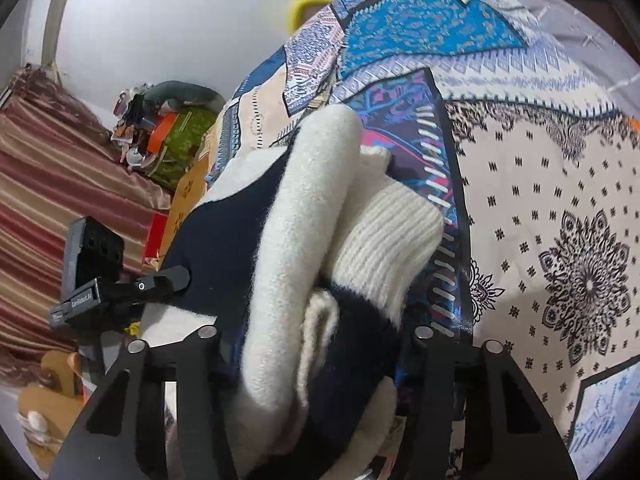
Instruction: Fold small clothes
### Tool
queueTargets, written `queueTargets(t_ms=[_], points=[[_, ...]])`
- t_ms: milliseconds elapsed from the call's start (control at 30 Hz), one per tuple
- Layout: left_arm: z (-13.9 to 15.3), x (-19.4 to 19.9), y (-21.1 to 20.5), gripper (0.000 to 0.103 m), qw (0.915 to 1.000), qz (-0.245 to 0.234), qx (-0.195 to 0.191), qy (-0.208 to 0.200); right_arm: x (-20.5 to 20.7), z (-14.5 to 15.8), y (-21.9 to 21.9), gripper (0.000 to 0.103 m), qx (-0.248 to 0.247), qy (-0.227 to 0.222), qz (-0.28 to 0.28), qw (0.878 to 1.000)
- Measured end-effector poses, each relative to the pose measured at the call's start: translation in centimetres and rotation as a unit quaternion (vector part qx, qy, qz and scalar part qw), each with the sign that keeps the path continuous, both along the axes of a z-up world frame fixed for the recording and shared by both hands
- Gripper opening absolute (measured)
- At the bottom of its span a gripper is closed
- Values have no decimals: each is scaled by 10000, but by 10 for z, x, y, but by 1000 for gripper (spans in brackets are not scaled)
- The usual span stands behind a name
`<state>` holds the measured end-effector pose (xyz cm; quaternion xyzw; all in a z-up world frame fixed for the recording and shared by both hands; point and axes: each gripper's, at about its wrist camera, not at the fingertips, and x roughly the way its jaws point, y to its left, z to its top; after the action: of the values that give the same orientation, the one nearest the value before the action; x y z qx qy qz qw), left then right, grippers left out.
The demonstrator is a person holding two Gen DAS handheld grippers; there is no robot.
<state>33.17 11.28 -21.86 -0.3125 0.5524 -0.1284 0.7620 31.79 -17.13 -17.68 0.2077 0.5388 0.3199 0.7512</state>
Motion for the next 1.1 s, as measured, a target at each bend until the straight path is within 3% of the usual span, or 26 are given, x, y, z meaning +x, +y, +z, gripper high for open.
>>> queueTargets(t_ms=[133,600,867,1100], points=[[19,-8,0,61,9996,-115,86,-245,-1,13,1,43,-6,-161,29,9999],[103,-60,43,60,9919,216,470,-1159,-14,74,45,43,252,-833,350,9956],[89,-78,78,60,9921,549,517,-1007,-17,60,87,43,253,-756,661,9946],[34,-73,88,60,9962,592,444,-470,-14,17,100,43,46,-400,741,9964]])
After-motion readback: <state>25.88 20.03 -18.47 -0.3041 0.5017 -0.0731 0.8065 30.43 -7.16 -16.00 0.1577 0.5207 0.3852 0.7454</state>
